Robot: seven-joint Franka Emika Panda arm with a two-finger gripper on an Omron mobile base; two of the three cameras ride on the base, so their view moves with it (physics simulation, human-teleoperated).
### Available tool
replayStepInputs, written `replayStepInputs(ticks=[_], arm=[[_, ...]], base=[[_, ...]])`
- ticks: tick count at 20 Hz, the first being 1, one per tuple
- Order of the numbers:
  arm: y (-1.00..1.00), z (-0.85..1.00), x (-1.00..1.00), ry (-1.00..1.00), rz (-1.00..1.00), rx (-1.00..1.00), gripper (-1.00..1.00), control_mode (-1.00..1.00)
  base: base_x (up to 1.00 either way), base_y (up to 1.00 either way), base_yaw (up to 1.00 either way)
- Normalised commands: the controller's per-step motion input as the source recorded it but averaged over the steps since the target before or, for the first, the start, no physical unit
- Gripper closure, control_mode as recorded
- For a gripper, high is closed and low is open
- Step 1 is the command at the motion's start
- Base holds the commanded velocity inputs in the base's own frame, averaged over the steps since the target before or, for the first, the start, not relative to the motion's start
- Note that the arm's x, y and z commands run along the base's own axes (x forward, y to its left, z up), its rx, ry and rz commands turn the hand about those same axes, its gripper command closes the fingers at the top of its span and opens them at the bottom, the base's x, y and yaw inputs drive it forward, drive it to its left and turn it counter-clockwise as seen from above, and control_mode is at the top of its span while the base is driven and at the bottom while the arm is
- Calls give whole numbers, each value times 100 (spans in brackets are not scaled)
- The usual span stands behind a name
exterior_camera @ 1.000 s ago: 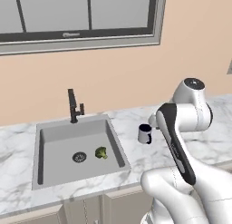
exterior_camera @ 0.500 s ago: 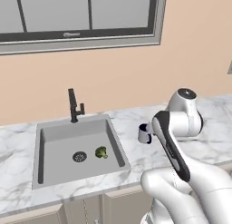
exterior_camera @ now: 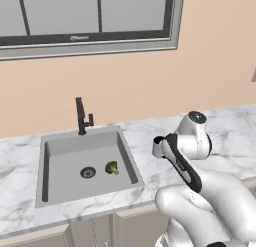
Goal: Clear the mugs and bowl far away from the sink.
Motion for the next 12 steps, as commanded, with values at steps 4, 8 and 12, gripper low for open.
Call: replayStepInputs(ticks=[4,8,12], arm=[[0,-26,61,0,2,0,-100,-100],[0,-21,51,0,0,0,-100,-100],[0,-32,36,1,0,0,-100,-100]], base=[[0,0,0],[0,0,0],[0,0,0]])
